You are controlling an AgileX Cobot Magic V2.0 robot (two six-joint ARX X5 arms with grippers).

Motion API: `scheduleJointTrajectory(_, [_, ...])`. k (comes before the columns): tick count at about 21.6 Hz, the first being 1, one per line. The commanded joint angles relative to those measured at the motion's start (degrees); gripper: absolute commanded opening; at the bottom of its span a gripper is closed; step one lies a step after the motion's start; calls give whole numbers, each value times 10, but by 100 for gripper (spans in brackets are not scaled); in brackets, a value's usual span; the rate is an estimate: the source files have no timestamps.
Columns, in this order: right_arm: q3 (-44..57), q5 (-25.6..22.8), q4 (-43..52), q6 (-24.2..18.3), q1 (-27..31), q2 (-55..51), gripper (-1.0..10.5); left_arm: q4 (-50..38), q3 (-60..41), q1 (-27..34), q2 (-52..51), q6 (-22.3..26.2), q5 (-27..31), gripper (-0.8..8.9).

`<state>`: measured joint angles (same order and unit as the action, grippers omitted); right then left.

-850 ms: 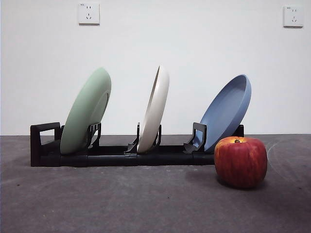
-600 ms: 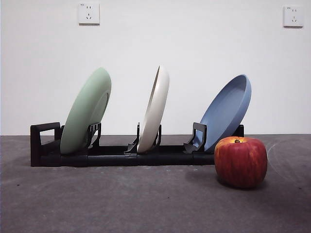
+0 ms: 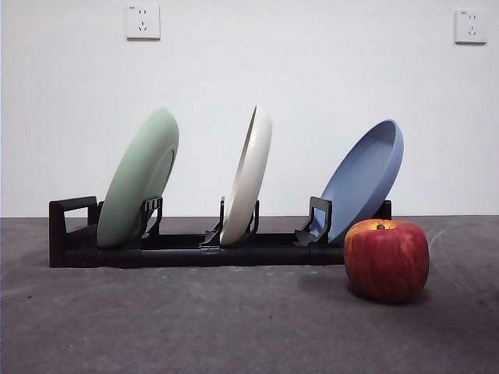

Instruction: Take the green plate from the plate rack,put the plate on the table,take the apple from the table,put the apple in the plate

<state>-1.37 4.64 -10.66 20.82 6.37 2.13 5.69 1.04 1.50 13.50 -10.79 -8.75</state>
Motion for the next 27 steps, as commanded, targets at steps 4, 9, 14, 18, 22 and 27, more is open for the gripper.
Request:
scheduleJointTrajectory(4, [-26, 55, 0, 18, 0, 0, -3, 8, 14, 0, 4, -119, -102, -5])
scheduleJointTrajectory(9, [-166, 75, -21, 27, 0, 66, -9, 76, 165, 0, 62, -115, -150, -6])
scheduleJointTrajectory(14, [-363, 199, -113, -10, 0, 220, -6, 196, 401, 0, 181, -52, -240, -5])
scheduleJointTrajectory(18, [-500, 365, -152, -16, 0, 334, -1, 295, 574, 0, 277, -14, -306, -5])
scheduleJointTrajectory(22, [-588, 467, -181, -32, 0, 398, 2, 382, 683, -2, 346, 40, -328, 0])
scheduleJointTrajectory(27, [-672, 487, -257, -95, 0, 452, 163, 464, 768, -15, 417, 70, -326, 310])
